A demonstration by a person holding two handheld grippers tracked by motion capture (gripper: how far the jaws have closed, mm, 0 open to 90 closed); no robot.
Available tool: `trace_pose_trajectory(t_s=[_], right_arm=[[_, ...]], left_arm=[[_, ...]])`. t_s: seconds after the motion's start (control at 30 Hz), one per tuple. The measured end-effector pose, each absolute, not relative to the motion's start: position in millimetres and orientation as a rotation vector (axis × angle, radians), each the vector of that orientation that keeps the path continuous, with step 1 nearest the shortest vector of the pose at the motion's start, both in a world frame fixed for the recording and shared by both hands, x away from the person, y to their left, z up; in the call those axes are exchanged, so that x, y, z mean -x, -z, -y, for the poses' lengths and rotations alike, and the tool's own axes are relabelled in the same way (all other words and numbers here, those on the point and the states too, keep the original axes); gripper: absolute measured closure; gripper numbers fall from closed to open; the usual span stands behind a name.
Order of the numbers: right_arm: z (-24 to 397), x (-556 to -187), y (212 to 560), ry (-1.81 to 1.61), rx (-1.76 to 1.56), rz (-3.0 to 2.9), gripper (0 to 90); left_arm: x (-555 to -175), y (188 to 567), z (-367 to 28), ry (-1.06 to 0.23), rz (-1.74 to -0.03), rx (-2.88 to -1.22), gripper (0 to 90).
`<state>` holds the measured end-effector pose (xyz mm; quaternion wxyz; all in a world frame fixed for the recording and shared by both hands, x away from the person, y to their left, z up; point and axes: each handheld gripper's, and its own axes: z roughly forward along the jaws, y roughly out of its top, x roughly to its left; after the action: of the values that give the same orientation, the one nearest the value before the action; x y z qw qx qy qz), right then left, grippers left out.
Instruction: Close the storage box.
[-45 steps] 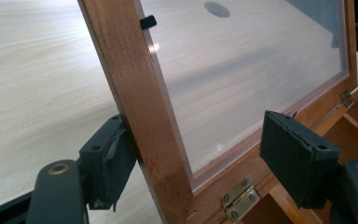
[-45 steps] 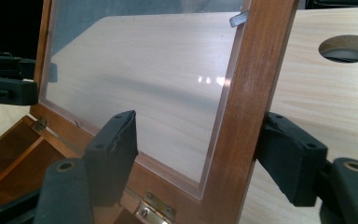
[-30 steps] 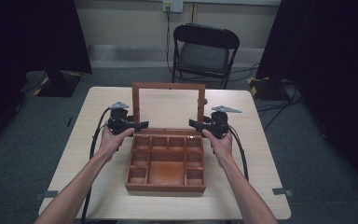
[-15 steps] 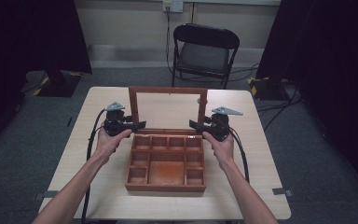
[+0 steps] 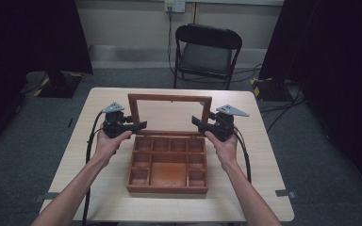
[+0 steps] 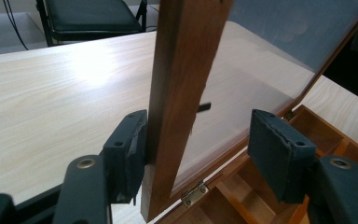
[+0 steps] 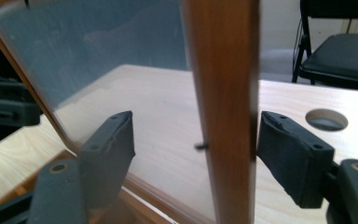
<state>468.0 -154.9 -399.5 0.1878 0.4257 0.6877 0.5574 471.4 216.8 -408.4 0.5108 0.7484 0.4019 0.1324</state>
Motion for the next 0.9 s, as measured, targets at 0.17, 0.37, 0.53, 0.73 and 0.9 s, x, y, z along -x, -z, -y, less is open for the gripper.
trace_pose_trajectory(t_s=[0.17,0.37,0.53,0.73,0.9], right_arm=[[159,-461,392,-1.586,-1.196,-1.923,26.8],[160,-454,390,-1.557,-1.191,-1.946,26.1],[162,-446,386,-1.544,-1.173,-1.947,24.3],[164,-439,383,-1.545,-1.164,-1.938,23.9],[166,-434,383,-1.537,-1.155,-1.949,22.8]], left_arm=[[-469,404,-217,-0.313,-0.950,-1.798,37.5],[-465,398,-216,-0.315,-0.934,-1.783,37.2],[-460,394,-213,-0.318,-0.915,-1.804,33.3],[-451,392,-212,-0.343,-0.911,-1.795,29.6],[-448,390,-214,-0.344,-0.907,-1.782,29.5]])
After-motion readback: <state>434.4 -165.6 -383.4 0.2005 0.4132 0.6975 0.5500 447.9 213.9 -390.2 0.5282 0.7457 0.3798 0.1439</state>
